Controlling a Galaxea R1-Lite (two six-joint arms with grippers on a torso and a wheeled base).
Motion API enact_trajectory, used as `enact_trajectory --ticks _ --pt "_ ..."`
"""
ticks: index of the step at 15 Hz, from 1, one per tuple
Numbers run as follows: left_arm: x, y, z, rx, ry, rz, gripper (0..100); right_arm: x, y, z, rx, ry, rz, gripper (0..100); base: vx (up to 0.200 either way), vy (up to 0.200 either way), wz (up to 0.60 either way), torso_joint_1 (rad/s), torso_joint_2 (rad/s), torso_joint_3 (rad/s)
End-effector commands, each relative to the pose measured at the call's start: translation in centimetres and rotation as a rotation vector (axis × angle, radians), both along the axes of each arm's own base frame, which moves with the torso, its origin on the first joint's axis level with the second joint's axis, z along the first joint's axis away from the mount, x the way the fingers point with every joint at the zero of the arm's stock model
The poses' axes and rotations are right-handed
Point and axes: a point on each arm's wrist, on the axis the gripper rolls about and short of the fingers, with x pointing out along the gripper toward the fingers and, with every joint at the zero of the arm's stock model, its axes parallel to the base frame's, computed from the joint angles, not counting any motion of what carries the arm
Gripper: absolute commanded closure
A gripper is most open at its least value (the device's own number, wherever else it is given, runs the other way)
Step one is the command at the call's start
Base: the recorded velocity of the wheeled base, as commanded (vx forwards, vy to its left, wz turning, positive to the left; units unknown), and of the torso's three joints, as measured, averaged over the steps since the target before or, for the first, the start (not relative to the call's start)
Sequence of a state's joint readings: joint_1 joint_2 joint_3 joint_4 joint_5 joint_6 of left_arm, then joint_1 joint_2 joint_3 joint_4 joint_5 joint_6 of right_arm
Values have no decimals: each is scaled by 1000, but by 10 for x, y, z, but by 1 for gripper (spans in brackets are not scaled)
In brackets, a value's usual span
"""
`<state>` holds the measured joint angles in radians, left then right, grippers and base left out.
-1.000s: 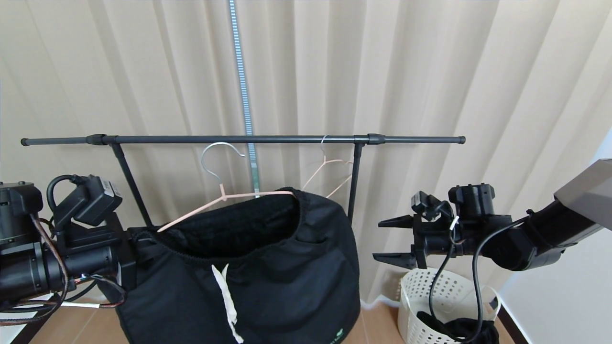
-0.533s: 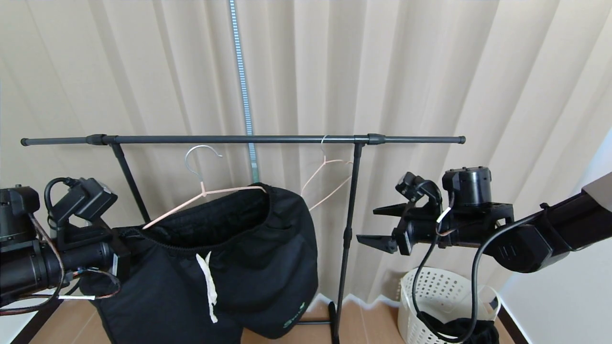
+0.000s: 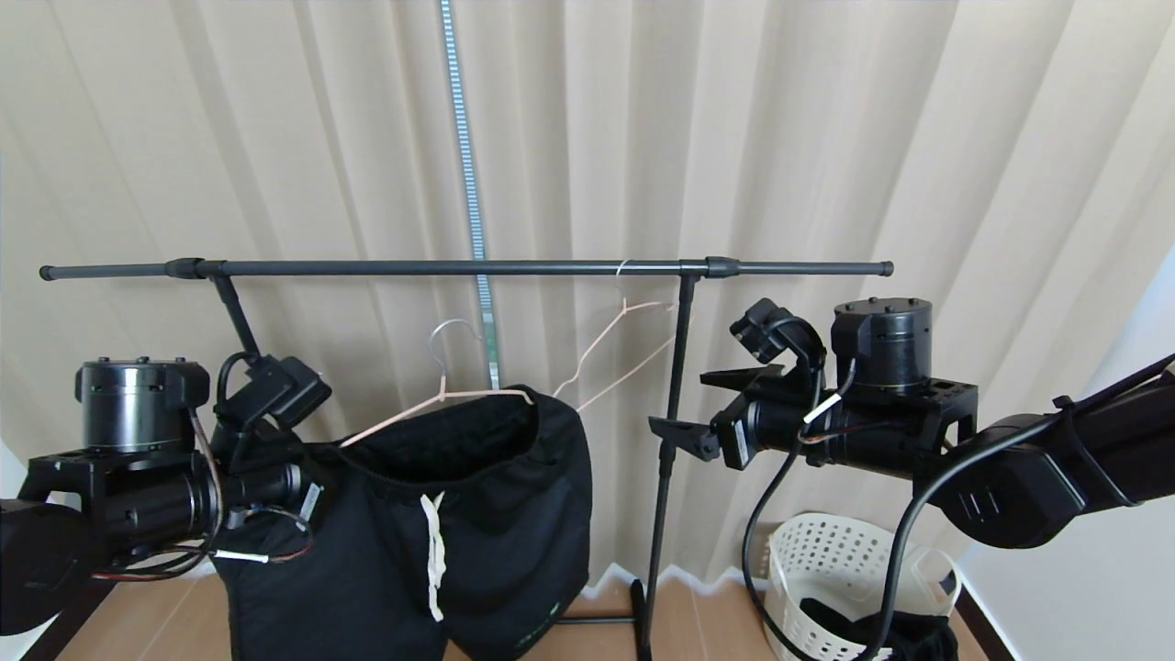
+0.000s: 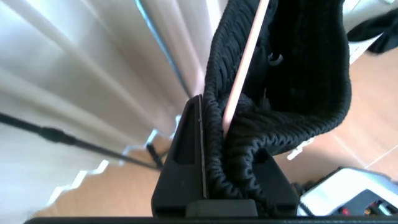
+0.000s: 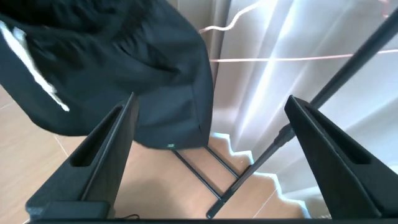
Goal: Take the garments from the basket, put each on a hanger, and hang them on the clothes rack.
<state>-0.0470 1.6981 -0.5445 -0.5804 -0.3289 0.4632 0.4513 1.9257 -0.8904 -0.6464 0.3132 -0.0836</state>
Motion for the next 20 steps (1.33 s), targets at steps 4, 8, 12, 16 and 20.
enact_trajectory --ticks 4,8,12,16,20 --pt "13 -12 -35 86 116 47 100 1 2 -4 -6 9 3 0 0 0 0 0 0 0" --pt "23 -11 -54 166 170 143 100 5 3 -9 -12 18 2 0 0 0 0 0 0 0" --pt "35 -6 -57 162 167 174 100 5 3 -10 -12 22 1 0 0 0 0 0 0 0" --pt "61 -8 -33 56 75 282 100 5 3 -10 -11 21 1 0 0 0 0 0 0 0" --pt "75 -16 -15 -6 9 285 100 5 3 -9 -11 19 1 0 0 0 0 0 0 0"
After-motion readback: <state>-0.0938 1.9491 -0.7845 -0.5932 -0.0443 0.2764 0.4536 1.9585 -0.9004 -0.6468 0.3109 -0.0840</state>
